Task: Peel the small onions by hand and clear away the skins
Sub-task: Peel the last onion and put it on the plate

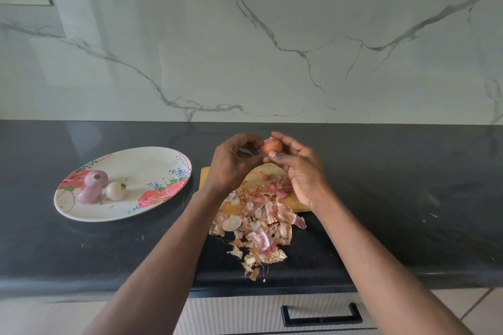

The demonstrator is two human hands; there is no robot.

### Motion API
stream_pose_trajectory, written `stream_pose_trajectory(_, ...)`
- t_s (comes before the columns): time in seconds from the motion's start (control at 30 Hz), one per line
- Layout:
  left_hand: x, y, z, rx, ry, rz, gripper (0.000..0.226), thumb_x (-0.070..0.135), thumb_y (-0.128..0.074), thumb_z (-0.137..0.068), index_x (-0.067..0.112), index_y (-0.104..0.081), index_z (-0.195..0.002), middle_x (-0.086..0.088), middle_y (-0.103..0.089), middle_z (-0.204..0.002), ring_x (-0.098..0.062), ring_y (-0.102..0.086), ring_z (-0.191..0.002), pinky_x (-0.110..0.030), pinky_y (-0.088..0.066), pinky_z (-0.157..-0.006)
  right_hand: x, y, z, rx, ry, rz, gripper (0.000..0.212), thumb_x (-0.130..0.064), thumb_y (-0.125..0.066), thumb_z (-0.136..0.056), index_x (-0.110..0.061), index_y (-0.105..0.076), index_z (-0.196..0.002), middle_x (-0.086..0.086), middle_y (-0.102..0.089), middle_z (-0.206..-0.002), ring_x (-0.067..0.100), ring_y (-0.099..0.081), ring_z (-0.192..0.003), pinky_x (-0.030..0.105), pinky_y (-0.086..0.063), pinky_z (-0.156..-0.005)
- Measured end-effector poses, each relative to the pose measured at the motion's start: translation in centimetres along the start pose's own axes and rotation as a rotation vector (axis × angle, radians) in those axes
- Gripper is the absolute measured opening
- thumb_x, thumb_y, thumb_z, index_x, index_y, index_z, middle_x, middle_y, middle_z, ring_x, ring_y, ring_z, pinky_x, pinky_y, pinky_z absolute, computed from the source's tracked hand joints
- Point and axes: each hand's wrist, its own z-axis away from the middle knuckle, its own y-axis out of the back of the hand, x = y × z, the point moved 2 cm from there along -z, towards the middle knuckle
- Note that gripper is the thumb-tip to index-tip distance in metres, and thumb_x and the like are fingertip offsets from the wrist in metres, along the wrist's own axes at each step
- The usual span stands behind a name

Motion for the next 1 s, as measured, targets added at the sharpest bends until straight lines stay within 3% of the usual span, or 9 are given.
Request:
stream_pose_trajectory(0.13, 0.08, 0.03, 0.08, -0.008, -0.058, -0.085, 0.027, 0.010, -0.084, -0.080, 0.009, -0.071, -0.103, -0.005, -0.070, -0.095, -0.013, -0.066, -0.085, -0.020, -0.056, -0.075, 0.21, -0.02, 0.10, 0.011, -0.024, 0.038, 0.044, 0.002, -0.078, -0.072, -0.021, -0.076, -0.109, 0.006, -0.077, -0.108, 0.023, -0.071, -0.105, 0.039, -0.056, -0.096)
stream_pose_trajectory(0.2, 0.12, 0.07, 0.13, -0.009, -0.059, -0.095, 0.025, 0.011, -0.083, -0.080, 0.009, -0.071, -0.103, -0.006, -0.070, -0.094, -0.015, -0.065, -0.083, -0.022, -0.055, -0.073, 0.30, 0.00, 0.10, 0.012, -0.026, 0.059, 0.044, -0.001, -0.079, -0.070, -0.023, -0.077, -0.108, 0.005, -0.076, -0.110, 0.022, -0.069, -0.111, 0.038, -0.055, -0.098)
stream_pose_trajectory(0.37, -0.12, 0.18, 0.22, -0.040, -0.043, -0.117, 0.022, 0.013, -0.083, -0.082, 0.008, -0.071, -0.100, -0.008, -0.068, -0.086, -0.021, -0.063, -0.076, -0.037, -0.054, -0.069, 0.41, -0.01, 0.12, 0.019, 0.018, 0.180, 0.043, 0.004, -0.078, -0.077, -0.022, -0.076, -0.110, 0.000, -0.076, -0.109, 0.007, -0.070, -0.103, 0.022, -0.056, -0.086)
stream_pose_trajectory(0.57, -0.31, 0.03, 0.18, -0.081, -0.010, -0.122, 0.022, 0.012, -0.084, -0.079, 0.008, -0.071, -0.096, -0.011, -0.069, -0.082, -0.029, -0.064, -0.074, -0.041, -0.054, -0.069, 0.46, 0.10, 0.19, 0.035, 0.078, 0.295, 0.044, 0.005, -0.080, -0.075, -0.019, -0.075, -0.112, -0.005, -0.076, -0.107, 0.000, -0.070, -0.100, 0.019, -0.055, -0.087)
stream_pose_trajectory(0.7, -0.49, 0.11, 0.27, -0.104, -0.025, -0.164, 0.016, 0.011, -0.083, -0.080, 0.008, -0.072, -0.092, -0.008, -0.071, -0.079, -0.025, -0.065, -0.071, -0.034, -0.052, -0.064, 0.60, 0.12, 0.43, 0.041, 0.122, 0.372, 0.044, 0.004, -0.081, -0.075, -0.025, -0.076, -0.106, -0.003, -0.075, -0.107, -0.002, -0.069, -0.096, 0.017, -0.055, -0.085)
stream_pose_trajectory(0.83, -0.44, -0.09, 0.09, -0.075, -0.132, -0.299, 0.010, 0.010, -0.082, -0.081, 0.007, -0.072, -0.080, 0.000, -0.068, -0.074, -0.015, -0.060, -0.070, -0.018, -0.042, -0.058, 0.52, 0.04, 0.30, 0.055, 0.126, 0.308, 0.043, 0.008, -0.078, -0.077, -0.015, -0.074, -0.113, -0.006, -0.076, -0.100, -0.003, -0.070, -0.091, 0.012, -0.053, -0.076)
stream_pose_trajectory(1.0, -0.84, -0.01, -0.11, -0.107, 0.061, -0.190, 0.008, 0.009, -0.079, -0.084, 0.005, -0.072, -0.084, -0.005, -0.072, -0.075, -0.016, -0.067, -0.063, -0.026, -0.054, -0.061, 0.84, -0.02, 0.11, 0.059, 0.131, 0.318, 0.041, 0.008, -0.079, -0.077, -0.020, -0.073, -0.107, -0.011, -0.076, -0.095, -0.002, -0.071, -0.090, 0.017, -0.056, -0.076)
